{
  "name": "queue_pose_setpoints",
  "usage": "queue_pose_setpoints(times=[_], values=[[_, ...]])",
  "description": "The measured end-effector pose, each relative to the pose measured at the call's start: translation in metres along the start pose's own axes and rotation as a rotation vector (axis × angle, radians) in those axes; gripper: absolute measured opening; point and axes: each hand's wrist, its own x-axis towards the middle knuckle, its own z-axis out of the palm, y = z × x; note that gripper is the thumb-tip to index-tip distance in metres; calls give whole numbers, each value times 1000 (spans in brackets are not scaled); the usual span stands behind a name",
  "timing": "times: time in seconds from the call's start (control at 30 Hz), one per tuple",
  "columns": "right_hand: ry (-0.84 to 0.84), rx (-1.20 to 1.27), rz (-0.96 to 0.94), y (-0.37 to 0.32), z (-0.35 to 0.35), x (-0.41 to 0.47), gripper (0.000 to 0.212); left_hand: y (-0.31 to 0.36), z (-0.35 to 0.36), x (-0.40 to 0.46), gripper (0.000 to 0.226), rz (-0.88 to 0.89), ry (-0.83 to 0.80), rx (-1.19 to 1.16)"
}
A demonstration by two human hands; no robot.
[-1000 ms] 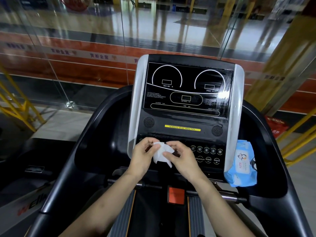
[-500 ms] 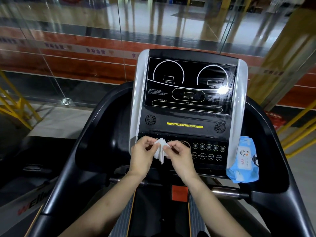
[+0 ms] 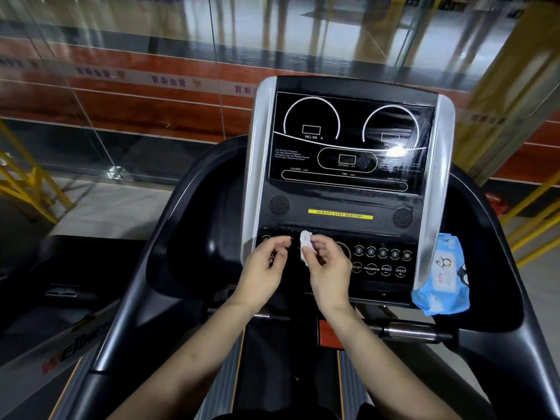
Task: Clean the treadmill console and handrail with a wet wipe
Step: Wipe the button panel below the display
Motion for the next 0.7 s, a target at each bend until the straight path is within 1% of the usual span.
queue_pose_setpoints(times=[0.03,0.1,0.17,0.23,0.3,0.4,0.5,0.6,0.7], values=[[43,-78,-76,3,1,1,16,-7,-4,0,30,65,52,138],[74,-247,-240,12,5,3,14,-23,-12,-1,38,184,131,423],[71,-382,-370,25,12,6,14,-32,-23,-2,51,187,108,629],[65,-414,-379,31,22,5,17,-36,-31,-4,65,183,18,750],[41,-408,-374,29,30,-1,19,-38,-37,-5,73,217,-25,821],[-5,-400,-367,23,39,-7,23,-37,-48,1,83,213,-30,881],[23,-381,-346,21,44,-9,19,-38,-57,8,89,167,-54,968],[35,-370,-354,17,61,-8,18,-38,-65,11,94,97,-129,1067],[26,-357,-342,7,89,-7,15,-37,-68,11,93,66,-177,1097]])
